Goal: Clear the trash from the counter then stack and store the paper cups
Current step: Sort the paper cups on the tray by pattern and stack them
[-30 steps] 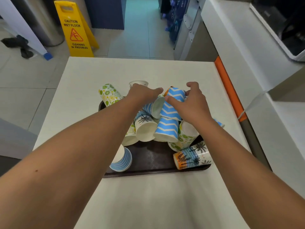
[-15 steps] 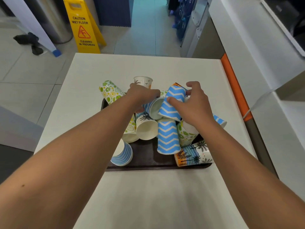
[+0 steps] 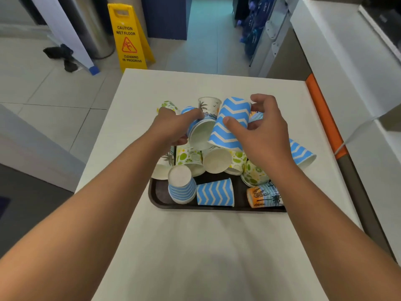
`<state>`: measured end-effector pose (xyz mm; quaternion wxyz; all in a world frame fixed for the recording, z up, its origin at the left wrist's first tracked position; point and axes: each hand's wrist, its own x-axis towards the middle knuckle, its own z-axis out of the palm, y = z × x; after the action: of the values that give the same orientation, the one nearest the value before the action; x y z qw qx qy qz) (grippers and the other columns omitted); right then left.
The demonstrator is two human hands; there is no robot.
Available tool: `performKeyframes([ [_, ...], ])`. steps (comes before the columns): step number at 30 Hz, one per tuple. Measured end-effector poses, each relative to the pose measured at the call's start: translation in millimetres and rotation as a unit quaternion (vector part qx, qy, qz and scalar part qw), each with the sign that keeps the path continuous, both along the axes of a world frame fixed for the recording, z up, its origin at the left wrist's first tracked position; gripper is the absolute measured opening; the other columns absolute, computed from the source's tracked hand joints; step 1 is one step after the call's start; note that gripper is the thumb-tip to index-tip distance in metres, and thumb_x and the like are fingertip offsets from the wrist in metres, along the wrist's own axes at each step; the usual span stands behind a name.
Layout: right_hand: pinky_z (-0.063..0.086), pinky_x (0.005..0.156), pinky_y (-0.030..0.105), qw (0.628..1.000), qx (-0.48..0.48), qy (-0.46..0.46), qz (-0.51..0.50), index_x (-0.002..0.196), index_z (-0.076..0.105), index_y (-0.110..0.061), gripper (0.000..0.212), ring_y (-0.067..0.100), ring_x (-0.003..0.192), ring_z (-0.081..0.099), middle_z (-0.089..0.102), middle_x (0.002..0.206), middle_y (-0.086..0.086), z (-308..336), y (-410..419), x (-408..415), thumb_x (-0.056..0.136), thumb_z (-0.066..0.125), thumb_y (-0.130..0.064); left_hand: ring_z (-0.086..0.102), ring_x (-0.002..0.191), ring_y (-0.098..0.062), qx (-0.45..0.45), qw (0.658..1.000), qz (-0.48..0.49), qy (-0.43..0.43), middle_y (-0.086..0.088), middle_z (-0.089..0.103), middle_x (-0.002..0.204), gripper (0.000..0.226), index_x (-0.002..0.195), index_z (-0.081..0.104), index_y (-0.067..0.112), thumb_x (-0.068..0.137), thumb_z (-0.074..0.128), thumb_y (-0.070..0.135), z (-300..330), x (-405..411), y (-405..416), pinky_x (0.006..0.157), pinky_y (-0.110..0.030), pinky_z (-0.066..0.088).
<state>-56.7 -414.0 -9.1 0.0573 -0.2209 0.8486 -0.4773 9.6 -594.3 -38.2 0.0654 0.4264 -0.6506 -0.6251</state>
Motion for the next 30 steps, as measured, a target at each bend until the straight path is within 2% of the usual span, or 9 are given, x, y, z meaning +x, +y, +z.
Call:
performKeyframes([
  [2,0.048,0.069,0.022,1.000,-0.013,-0.003,0.001,0.128,0.044,-0.028,0.062,0.004,0.080,0.060,0.054,0.119,-0.013,-1.0,-4.1,13.3,0.077,0.075,-0.043,0.064,0.068,-0.021,0.013,1.000,0.013,0.017,-0.009,0.054,0.097,0.078,0.112,0.051,0.006,0.053,0.079,0.047,-0.6,23.1,-6.3,0.055,-0.030,0.056],
  [4,0.049,0.073,0.026,1.000,-0.018,-0.003,0.001,0.128,0.044,-0.028,0.062,0.009,0.086,0.061,0.054,0.121,-0.013,-4.3,-7.5,25.1,0.076,0.075,-0.043,0.065,0.074,-0.020,0.031,0.998,0.039,0.034,-0.008,0.057,0.107,0.093,0.131,0.044,0.006,0.054,0.080,0.044,-2.9,45.9,-10.0,0.062,-0.030,0.056],
  [8,0.048,0.072,0.021,0.999,-0.031,0.007,-0.002,0.127,0.045,-0.028,0.060,0.007,0.090,0.060,0.053,0.123,-0.012,-11.0,-10.5,41.3,0.077,0.075,-0.042,0.068,0.093,-0.015,0.008,0.991,0.085,0.100,-0.004,0.065,0.113,0.076,0.128,0.041,0.022,0.064,0.081,0.032,-13.8,90.3,-7.5,0.087,-0.036,0.055],
  [12,0.048,0.070,0.015,0.997,-0.066,0.020,-0.025,0.126,0.046,-0.024,0.058,0.004,0.087,0.060,0.054,0.123,-0.010,-12.7,-14.6,51.0,0.078,0.075,-0.038,0.065,0.101,-0.011,-0.040,0.981,0.083,0.169,0.001,0.060,0.124,0.071,0.130,0.038,0.023,0.074,0.082,0.015,-34.7,120.1,7.8,0.076,-0.023,0.054],
  [15,0.045,0.067,0.008,0.994,-0.099,0.035,-0.042,0.126,0.046,-0.022,0.056,0.001,0.086,0.059,0.053,0.122,-0.010,-10.9,-19.0,56.5,0.079,0.074,-0.035,0.062,0.105,-0.005,-0.075,0.977,0.037,0.198,0.002,0.055,0.128,0.078,0.132,0.035,0.022,0.073,0.083,0.007,-52.6,130.1,20.8,0.083,-0.025,0.054],
  [19,0.042,0.067,0.005,0.991,-0.121,0.052,-0.030,0.130,0.046,-0.019,0.057,0.000,0.086,0.057,0.052,0.125,-0.003,-11.8,-24.4,65.5,0.081,0.073,-0.029,0.057,0.113,-0.007,-0.134,0.971,-0.056,0.192,0.008,0.051,0.131,0.086,0.137,0.033,0.023,0.069,0.084,0.013,-71.1,134.0,32.0,0.092,-0.026,0.052],
  [25,0.052,0.074,0.018,0.991,-0.124,0.055,0.013,0.136,0.043,-0.021,0.062,-0.006,0.094,0.055,0.048,0.125,-0.005,-27.3,-28.4,82.5,0.082,0.073,-0.026,0.055,0.115,-0.003,-0.212,0.952,-0.147,0.164,0.017,0.051,0.124,0.078,0.136,0.043,0.016,0.069,0.082,0.010,-87.3,131.6,31.9,0.096,-0.027,0.050],
  [28,0.053,0.078,0.019,0.993,-0.109,0.037,0.038,0.138,0.041,-0.020,0.066,-0.002,0.103,0.055,0.049,0.129,-0.004,-39.9,-28.0,90.0,0.081,0.074,-0.026,0.060,0.110,-0.006,-0.203,0.957,-0.148,0.144,0.022,0.052,0.116,0.066,0.126,0.052,0.018,0.069,0.083,0.008,-99.3,134.6,30.4,0.090,-0.031,0.055],
  [30,0.054,0.084,0.029,0.994,-0.089,0.035,0.059,0.138,0.040,-0.022,0.068,0.004,0.109,0.055,0.049,0.129,-0.005,-50.5,-26.6,95.4,0.080,0.075,-0.027,0.064,0.104,-0.005,-0.202,0.959,-0.148,0.129,0.015,0.057,0.112,0.060,0.120,0.055,0.020,0.069,0.084,0.008,-102.3,134.6,30.1,0.084,-0.023,0.056],
])
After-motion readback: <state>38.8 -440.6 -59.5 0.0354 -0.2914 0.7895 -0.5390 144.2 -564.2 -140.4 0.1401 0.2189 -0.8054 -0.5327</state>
